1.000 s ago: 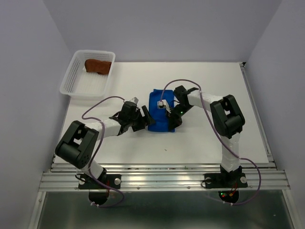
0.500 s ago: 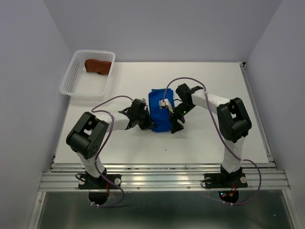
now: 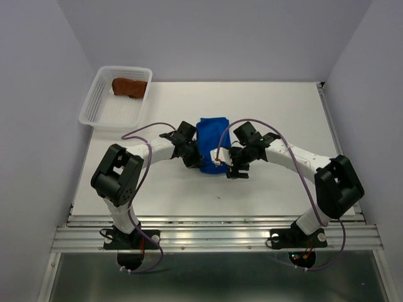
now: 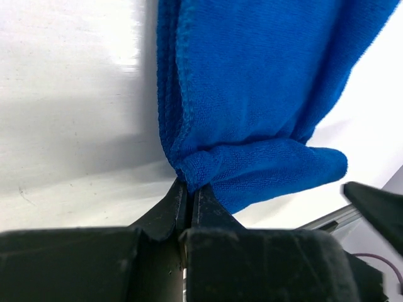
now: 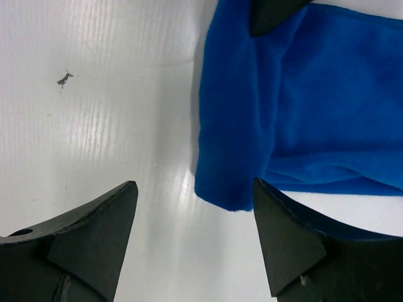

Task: Roll the towels
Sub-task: Roll the towel

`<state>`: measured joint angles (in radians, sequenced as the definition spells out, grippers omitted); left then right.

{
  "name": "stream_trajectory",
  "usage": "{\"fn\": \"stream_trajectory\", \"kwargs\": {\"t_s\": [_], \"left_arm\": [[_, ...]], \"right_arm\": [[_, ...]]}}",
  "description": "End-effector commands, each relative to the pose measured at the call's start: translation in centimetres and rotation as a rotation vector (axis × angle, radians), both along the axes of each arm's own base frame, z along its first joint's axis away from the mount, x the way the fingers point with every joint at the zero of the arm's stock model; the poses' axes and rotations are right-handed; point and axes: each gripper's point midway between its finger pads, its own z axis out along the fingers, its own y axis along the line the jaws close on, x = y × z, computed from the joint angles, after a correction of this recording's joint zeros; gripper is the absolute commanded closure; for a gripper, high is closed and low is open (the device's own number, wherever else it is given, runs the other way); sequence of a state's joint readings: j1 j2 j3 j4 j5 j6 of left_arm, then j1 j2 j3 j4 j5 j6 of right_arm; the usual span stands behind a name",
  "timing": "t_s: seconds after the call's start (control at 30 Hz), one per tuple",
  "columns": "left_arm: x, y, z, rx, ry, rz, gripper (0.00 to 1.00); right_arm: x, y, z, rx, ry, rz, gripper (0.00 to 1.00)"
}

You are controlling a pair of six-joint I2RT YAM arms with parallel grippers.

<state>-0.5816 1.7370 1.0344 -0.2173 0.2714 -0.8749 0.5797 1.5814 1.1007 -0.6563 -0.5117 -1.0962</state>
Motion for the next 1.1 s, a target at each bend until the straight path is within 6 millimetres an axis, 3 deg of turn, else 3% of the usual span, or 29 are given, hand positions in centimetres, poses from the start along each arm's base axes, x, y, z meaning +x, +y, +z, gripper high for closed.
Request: {"fn": "stream_trajectory", "kwargs": {"t_s": [0.0, 0.23, 0.33, 0.43, 0.53, 0.77, 0.9, 0.97, 1.03, 1.07], "left_arm": [[-0.7, 0.5, 0.0, 0.006, 0.103, 0.021, 1.00], [-0.7, 1.4, 0.5, -0.097, 0.170, 0.046, 1.00], [-1.0, 1.8, 0.5, -0.093, 0.205, 0.042, 1.00], [-1.2, 2.0, 0.6, -0.126, 0.236, 0.061, 1.00], [-0.9, 2.2, 0.8, -0.154, 0.246, 0.088, 1.00], [-1.1, 1.8, 1.3, -0.209, 0.288, 0.102, 1.00], [-1.5, 1.8, 1.6, -0.252, 0.309, 0.117, 1.00], [-1.5, 1.7, 1.8, -0.266, 0.313, 0.130, 1.00], [-1.8, 1.7, 1.9, -0.280, 0.324, 0.130, 1.00], [-1.9, 1.7, 2.0, -0.290, 0.323, 0.129, 1.00]], "right_arm": [[1.5, 1.3, 0.6, 0.000, -0.179, 0.030, 0.23], [1.8, 3.2, -0.3, 0.017, -0.250, 0.040, 0.24], [2.3, 4.3, -1.7, -0.013, -0.305, 0.069, 0.26], [2.0, 4.4, -2.8, -0.036, -0.286, 0.090, 0.34], [1.0, 4.6, -3.0, -0.022, -0.239, 0.102, 0.35], [1.0, 4.9, -3.4, 0.001, -0.229, 0.085, 0.36], [0.2, 5.1, -4.2, 0.013, -0.181, 0.091, 0.45], [0.3, 5.1, -4.3, 0.013, -0.176, 0.083, 0.53], [0.4, 5.2, -4.4, 0.008, -0.163, 0.071, 0.68], [0.2, 5.5, -4.1, 0.016, -0.149, 0.076, 0.66]]}}
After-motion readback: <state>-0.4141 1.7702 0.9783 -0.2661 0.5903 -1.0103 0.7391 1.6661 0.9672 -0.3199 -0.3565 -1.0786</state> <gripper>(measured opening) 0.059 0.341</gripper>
